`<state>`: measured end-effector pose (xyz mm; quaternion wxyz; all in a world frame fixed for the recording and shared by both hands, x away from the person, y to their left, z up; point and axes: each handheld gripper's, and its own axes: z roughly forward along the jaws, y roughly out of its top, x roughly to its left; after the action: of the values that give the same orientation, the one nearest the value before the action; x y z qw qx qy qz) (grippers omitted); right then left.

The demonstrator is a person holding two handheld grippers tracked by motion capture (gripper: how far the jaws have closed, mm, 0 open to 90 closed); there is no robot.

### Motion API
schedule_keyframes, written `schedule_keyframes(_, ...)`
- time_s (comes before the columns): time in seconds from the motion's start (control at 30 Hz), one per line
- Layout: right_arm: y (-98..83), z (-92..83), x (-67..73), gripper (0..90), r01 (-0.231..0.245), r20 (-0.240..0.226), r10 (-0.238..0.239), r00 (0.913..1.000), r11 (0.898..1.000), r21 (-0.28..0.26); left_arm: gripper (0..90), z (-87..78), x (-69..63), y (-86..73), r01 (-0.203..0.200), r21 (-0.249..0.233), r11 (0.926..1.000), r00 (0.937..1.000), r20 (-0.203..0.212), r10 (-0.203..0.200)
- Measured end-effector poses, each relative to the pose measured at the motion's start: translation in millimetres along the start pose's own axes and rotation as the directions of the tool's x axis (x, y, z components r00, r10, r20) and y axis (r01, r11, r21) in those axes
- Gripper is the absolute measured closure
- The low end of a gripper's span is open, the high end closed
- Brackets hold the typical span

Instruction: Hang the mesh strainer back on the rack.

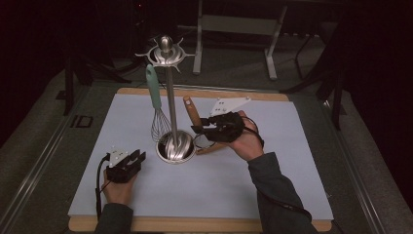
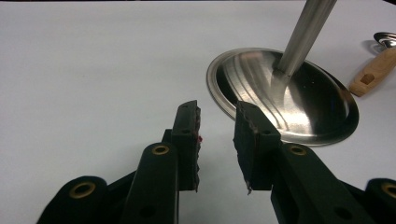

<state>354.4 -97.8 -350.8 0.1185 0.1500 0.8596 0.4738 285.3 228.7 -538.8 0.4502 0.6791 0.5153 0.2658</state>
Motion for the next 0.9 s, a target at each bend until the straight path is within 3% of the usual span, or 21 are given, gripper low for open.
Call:
schedule_keyframes(0.3,13.8,-8.4,-1.1,70.8,0.008,0.009,-0.007,0.9999,0.999,-0.048,70.5,-0.4,-0.1,-0.1,-0.001,-0.002,1.0,1.0,0.001,0.001)
schedule_keyframes(0.47,29.5,-20.1,-3.4,70.7,0.013,0.009,-0.012,0.9999,0.995,-0.102,70.5,-0.5,-0.2,-0.3,-0.002,-0.005,1.0,1.0,0.0,0.002)
schedule_keyframes(0.73,49.8,-25.8,-2.5,70.7,0.024,-0.001,-0.025,0.9997,0.989,-0.143,70.5,-0.6,-0.1,-0.3,0.0,-0.004,1.0,1.0,0.002,0.0)
schedule_keyframes(0.9,57.8,-23.0,-2.0,70.7,0.038,-0.011,-0.04,0.9991,0.99,-0.133,70.4,-0.6,-0.1,-0.3,0.0,-0.004,1.0,1.0,0.002,0.0)
